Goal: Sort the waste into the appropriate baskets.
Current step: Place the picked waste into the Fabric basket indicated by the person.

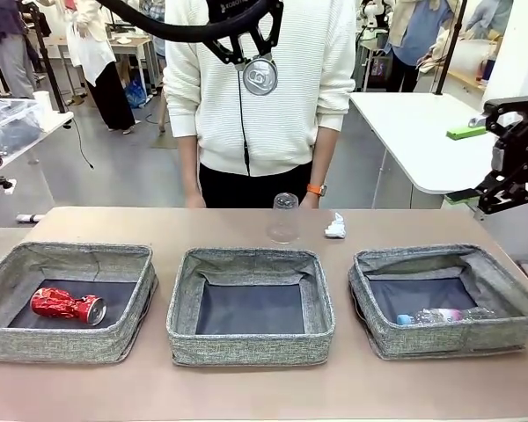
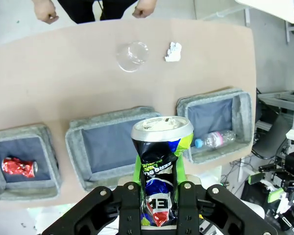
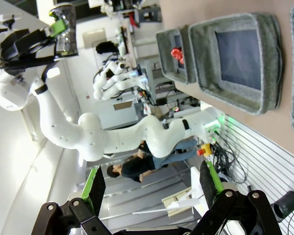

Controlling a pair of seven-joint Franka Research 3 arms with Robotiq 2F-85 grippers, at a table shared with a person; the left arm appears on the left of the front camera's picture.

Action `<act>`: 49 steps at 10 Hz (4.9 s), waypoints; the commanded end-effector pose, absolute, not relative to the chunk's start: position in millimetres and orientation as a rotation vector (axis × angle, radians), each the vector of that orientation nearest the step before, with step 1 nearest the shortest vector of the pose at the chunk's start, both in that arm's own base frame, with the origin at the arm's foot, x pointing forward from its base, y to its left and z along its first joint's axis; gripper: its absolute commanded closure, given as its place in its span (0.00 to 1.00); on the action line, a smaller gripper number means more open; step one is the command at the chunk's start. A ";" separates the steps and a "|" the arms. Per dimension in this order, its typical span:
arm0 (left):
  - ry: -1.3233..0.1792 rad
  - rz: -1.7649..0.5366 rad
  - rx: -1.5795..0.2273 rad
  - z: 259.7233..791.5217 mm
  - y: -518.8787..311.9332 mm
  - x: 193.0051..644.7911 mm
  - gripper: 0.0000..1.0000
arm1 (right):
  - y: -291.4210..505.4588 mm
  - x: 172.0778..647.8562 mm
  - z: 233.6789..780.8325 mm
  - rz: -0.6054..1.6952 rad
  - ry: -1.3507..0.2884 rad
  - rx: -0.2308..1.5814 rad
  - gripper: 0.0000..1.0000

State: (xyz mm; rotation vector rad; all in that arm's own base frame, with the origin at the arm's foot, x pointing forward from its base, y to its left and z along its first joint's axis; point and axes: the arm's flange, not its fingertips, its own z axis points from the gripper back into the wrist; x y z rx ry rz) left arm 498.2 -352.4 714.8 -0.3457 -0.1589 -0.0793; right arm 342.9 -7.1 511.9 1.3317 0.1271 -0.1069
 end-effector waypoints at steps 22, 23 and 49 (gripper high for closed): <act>-0.133 -0.235 -0.168 637.8 -263.1 389.1 0.73 | -6.4 342.2 512.2 -0.095 0.127 1.337 0.00; -0.124 -0.180 -0.176 621.7 -238.5 352.4 0.73 | -6.4 342.2 512.2 -0.095 0.127 1.337 0.00; -0.291 0.090 -0.815 552.0 -28.3 338.2 0.00 | -6.4 342.2 512.2 -0.095 0.127 1.337 0.00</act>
